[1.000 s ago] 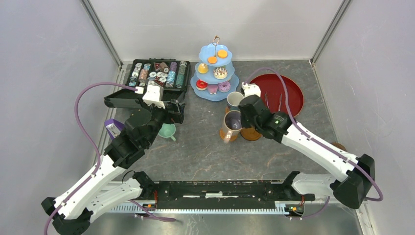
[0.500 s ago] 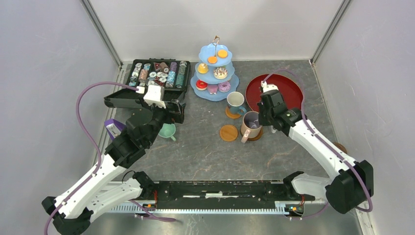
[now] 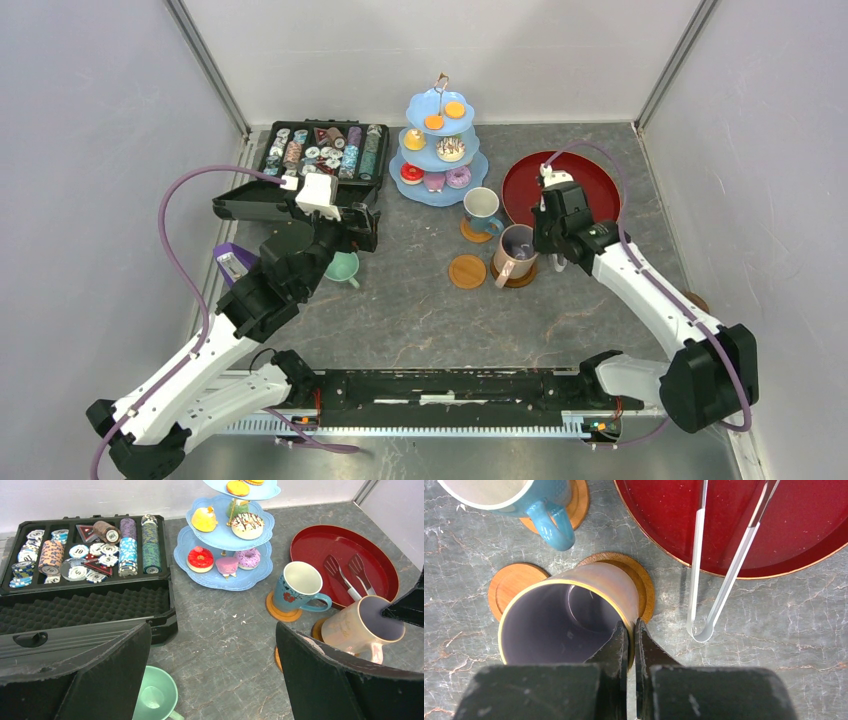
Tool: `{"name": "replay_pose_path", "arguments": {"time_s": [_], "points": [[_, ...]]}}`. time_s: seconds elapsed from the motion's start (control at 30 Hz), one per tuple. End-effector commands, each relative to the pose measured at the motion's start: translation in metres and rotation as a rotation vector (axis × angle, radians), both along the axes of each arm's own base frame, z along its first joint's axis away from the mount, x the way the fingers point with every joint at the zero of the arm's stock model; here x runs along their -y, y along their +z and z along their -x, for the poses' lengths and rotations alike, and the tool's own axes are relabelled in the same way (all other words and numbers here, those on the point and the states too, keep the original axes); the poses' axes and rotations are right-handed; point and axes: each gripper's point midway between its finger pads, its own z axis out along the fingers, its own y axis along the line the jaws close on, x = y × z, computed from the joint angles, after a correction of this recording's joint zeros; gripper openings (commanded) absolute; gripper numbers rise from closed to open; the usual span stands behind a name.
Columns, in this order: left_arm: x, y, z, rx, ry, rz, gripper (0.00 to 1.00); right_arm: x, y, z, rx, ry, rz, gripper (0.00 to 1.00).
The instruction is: Serve the afternoon tea
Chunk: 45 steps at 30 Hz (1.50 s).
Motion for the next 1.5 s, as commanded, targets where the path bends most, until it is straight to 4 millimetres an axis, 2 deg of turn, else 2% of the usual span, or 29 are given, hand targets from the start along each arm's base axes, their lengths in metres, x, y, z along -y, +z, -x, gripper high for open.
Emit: {"name": "replay_pose_path", "arguments": {"time_s": [0.0, 0.13, 0.63, 0.67, 0.77, 0.87, 1.0, 1.13, 1.3, 1.37, 1.47], "points": [[-0.003, 0.016, -0.002, 0.035, 0.017, 0.028, 1.00, -0.011, 0.018, -0.020, 0.100, 0.013, -0.058, 0.00], [-0.003, 0.016, -0.002, 0.036, 0.019, 0.028, 1.00, -0.008, 0.010, -0.018, 0.088, 0.003, -0.043, 0.00], [-0.003, 0.016, -0.002, 0.035, 0.019, 0.027, 1.00, 0.000, 0.001, -0.013, 0.068, -0.019, -0.011, 0.00], [-0.003, 0.016, -0.002, 0.035, 0.019, 0.027, 1.00, -0.001, 0.002, -0.013, 0.070, -0.016, -0.013, 0.02], [-0.002, 0.016, -0.002, 0.035, 0.016, 0.030, 1.00, -0.005, 0.005, -0.015, 0.080, 0.002, -0.033, 0.17], [-0.002, 0.016, -0.002, 0.035, 0.013, 0.032, 1.00, -0.010, 0.009, -0.018, 0.087, 0.016, -0.047, 0.23], [-0.004, 0.017, -0.001, 0.037, 0.019, 0.032, 1.00, -0.016, 0.024, -0.021, 0.097, 0.037, -0.065, 0.30], [-0.005, 0.018, 0.000, 0.041, 0.021, 0.037, 1.00, -0.021, 0.058, -0.024, 0.152, 0.054, -0.100, 0.40], [-0.005, 0.021, 0.001, 0.047, 0.017, 0.045, 1.00, -0.026, 0.089, -0.019, 0.209, 0.088, -0.112, 0.52], [-0.006, 0.021, 0.002, 0.050, 0.018, 0.049, 1.00, -0.038, 0.094, -0.016, 0.220, 0.135, -0.114, 0.56], [-0.007, 0.022, 0.003, 0.054, 0.021, 0.052, 1.00, -0.073, 0.096, -0.008, 0.224, 0.231, -0.109, 0.63]]}}
